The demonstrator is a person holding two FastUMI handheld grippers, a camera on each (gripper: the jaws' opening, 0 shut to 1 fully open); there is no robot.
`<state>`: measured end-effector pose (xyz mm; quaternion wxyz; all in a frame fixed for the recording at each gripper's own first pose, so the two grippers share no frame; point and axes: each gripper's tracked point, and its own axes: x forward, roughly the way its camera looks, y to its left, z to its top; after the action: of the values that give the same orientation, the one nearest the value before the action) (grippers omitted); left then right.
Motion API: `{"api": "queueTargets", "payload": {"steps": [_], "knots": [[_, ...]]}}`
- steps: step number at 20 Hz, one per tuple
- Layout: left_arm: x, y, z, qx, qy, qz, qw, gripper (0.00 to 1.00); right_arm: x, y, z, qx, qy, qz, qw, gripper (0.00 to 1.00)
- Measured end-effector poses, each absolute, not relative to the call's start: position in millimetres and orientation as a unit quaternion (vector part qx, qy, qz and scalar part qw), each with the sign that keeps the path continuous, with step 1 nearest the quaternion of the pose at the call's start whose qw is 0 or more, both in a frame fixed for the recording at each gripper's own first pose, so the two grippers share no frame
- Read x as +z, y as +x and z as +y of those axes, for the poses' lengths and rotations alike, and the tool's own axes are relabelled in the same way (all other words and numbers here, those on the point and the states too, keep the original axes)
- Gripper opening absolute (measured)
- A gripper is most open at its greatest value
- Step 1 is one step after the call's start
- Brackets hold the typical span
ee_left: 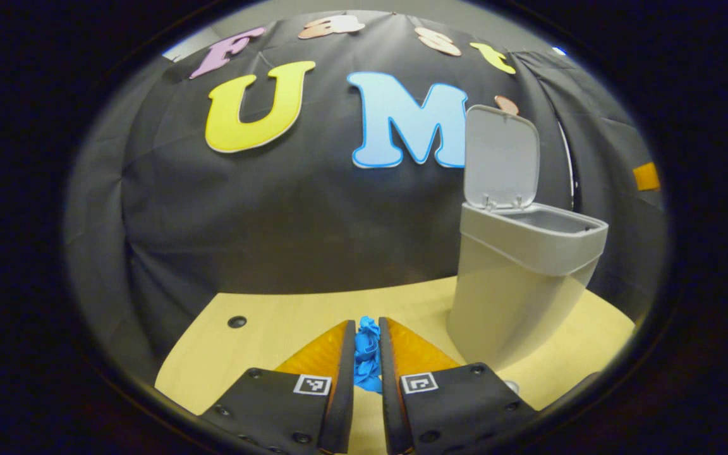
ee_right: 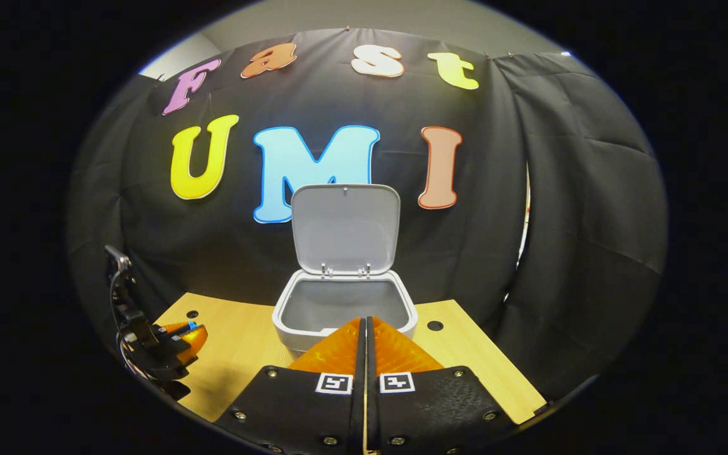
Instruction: Press the lid of the desktop garbage bin to open it, pick up the crumpled paper on the desktop and throw it into the bin, then pick up the pop can on the desktop and drop it into the bin, and finally close the garbage bin lid.
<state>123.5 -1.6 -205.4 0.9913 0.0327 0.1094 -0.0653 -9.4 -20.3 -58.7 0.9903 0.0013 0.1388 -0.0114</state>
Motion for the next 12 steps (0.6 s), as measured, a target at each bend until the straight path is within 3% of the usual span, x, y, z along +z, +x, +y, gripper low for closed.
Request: {"api": "queueTargets", "payload": {"steps": [8, 9, 12], "knots": [[-155.0, 143.4, -77.5, -0.125, 0.038, 0.077, 0.988, 0.28, -69.4, -34.5, -58.0, -0.047, 0.012, 0.143, 0.988, 0.01], [-148.3, 147.0, -87.0, -0.132, 0.038, 0.075, 0.988, 0.24, -72.4, -36.9, -62.8, -0.05, 0.014, 0.145, 0.988, 0.01], [-132.6, 155.9, -112.3, -0.147, 0.033, 0.065, 0.986, 0.29, -78.6, -44.2, -75.3, -0.062, 0.019, 0.152, 0.986, 0.01]]}}
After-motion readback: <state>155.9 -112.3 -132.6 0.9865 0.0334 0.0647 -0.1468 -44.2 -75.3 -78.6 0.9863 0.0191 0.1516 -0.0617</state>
